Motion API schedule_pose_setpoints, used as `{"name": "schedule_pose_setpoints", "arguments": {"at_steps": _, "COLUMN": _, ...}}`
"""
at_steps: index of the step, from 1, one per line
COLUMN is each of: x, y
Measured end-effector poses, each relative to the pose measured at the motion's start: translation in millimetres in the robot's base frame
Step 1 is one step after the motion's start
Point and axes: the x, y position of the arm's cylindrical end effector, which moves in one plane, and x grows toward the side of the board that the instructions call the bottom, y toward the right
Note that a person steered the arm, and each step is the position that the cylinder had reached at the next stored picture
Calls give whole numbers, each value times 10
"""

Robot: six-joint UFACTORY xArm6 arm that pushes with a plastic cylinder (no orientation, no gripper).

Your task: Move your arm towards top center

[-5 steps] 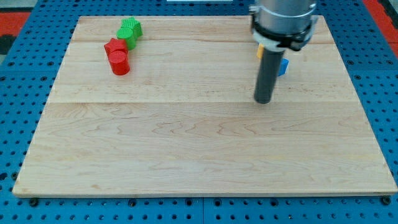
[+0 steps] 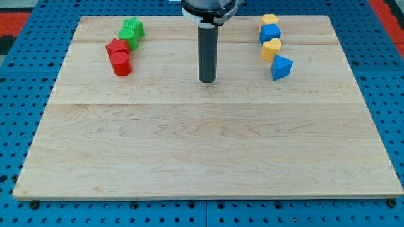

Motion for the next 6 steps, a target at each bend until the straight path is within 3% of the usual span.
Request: {"name": "schedule_pose_setpoints", "arguments": {"at_steps": 6, "x": -131, "y": -5}}
